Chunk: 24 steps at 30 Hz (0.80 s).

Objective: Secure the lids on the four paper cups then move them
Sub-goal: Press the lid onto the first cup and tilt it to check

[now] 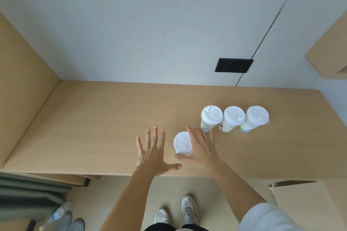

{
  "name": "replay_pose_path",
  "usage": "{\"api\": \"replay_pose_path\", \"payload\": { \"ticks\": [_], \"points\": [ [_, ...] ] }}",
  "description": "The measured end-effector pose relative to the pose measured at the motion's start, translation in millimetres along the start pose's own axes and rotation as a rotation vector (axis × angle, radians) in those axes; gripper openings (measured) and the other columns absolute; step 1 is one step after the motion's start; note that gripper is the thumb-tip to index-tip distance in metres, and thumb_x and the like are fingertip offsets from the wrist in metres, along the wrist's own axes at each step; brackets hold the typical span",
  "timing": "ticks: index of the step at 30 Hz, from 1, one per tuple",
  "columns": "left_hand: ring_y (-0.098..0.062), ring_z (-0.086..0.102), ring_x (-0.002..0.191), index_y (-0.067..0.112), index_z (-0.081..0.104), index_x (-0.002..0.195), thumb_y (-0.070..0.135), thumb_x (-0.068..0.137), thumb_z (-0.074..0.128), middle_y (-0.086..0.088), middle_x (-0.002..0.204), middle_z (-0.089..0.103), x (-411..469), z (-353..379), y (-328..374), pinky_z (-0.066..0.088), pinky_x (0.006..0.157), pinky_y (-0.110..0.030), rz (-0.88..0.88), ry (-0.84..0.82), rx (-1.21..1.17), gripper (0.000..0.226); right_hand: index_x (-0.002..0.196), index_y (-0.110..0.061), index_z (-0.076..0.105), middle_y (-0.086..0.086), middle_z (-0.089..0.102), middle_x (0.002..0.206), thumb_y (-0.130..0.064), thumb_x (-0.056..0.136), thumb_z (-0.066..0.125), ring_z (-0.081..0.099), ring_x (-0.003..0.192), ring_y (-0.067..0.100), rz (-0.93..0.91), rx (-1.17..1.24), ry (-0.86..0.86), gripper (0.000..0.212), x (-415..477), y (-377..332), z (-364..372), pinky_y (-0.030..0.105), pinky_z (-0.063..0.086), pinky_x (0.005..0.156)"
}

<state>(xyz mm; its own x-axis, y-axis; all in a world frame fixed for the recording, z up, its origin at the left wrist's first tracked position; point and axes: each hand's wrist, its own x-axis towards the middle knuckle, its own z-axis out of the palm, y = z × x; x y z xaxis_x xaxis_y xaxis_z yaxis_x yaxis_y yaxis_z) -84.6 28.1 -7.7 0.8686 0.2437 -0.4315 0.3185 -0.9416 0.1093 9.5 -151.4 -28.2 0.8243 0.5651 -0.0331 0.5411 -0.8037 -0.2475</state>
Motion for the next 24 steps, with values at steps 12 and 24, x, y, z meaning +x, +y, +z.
{"api": "replay_pose_path", "payload": {
  "ticks": [12, 24],
  "points": [
    [-0.031, -0.022, 0.157, 0.021, -0.011, 0.164, 0.079, 0.094, 0.01, -0.009, 0.171, -0.022, 34.5, -19.5, 51.6, -0.013, 0.121, -0.065, -0.432, 0.063, -0.538, 0.094, 0.166, -0.018, 0.015, 0.024, -0.007, 0.173, -0.085, 0.092, 0.024, -0.008, 0.16, 0.038, 1.094, 0.563, -0.141, 0.1, 36.8, -23.9, -19.1, 0.06, -0.005, 0.126],
    [-0.028, -0.013, 0.16, 0.03, -0.007, 0.164, 0.07, 0.097, 0.006, -0.008, 0.173, -0.013, 63.5, -3.7, 83.7, -0.01, 0.123, -0.062, -0.69, 0.04, -0.692, 0.079, 0.168, -0.017, 0.004, 0.023, -0.008, 0.173, -0.075, 0.1, 0.02, -0.003, 0.161, 0.033, 1.164, 0.616, -0.057, 0.091, 54.6, -39.5, 6.0, 0.058, 0.0, 0.127]
  ]
}}
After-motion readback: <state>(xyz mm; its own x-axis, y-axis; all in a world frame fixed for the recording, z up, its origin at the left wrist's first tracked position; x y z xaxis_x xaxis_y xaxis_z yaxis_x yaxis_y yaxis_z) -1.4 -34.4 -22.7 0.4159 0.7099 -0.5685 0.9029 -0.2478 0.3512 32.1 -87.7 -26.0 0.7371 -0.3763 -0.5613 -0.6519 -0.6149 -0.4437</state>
